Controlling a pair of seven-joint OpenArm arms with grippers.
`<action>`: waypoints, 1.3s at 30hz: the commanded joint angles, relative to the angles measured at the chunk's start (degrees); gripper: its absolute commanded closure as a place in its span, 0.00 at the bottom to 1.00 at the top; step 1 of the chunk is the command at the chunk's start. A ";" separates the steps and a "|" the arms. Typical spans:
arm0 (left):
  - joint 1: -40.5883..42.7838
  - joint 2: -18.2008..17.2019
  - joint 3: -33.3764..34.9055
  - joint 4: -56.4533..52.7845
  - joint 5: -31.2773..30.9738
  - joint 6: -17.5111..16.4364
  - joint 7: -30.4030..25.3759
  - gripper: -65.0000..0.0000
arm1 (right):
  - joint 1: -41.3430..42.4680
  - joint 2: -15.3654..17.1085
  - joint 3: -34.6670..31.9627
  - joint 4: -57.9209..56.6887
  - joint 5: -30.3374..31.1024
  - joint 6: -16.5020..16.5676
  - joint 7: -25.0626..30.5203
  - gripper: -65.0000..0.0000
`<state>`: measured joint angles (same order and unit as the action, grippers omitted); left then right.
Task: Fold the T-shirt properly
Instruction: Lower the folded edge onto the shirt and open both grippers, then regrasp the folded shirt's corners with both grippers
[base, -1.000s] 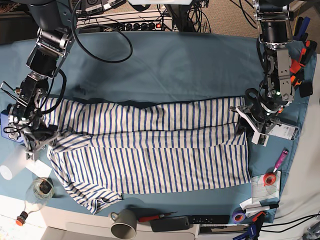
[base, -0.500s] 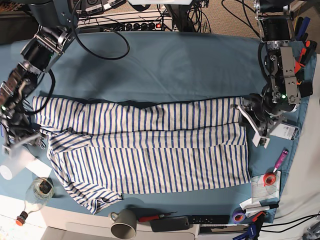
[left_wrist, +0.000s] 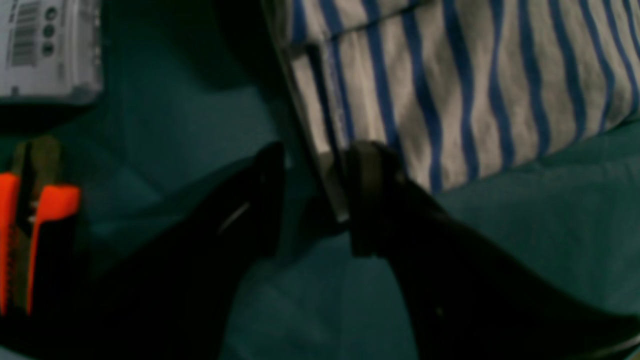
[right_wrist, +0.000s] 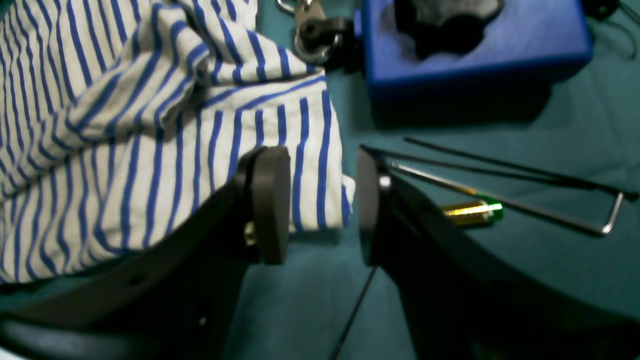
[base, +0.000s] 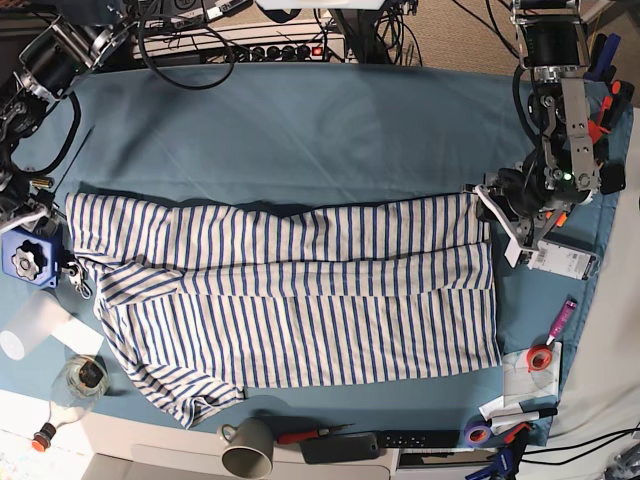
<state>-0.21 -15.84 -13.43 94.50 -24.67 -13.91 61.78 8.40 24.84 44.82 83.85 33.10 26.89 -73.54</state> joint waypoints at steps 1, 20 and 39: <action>-0.72 -0.26 -0.24 0.74 -1.75 -0.07 -0.28 0.66 | 0.81 1.68 0.68 0.85 1.64 0.17 0.74 0.66; -0.76 0.92 -0.24 -4.28 -5.88 -1.79 -0.09 0.66 | -2.08 -2.10 3.15 0.79 2.64 1.62 6.25 0.66; -0.74 1.40 -0.24 -4.28 -5.84 -1.81 -0.07 0.66 | -4.83 -8.13 2.21 0.79 -6.69 -1.05 10.91 0.66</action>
<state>-0.84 -14.44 -13.85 90.19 -30.92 -15.68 59.70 2.96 15.79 47.05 83.79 25.67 25.54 -63.81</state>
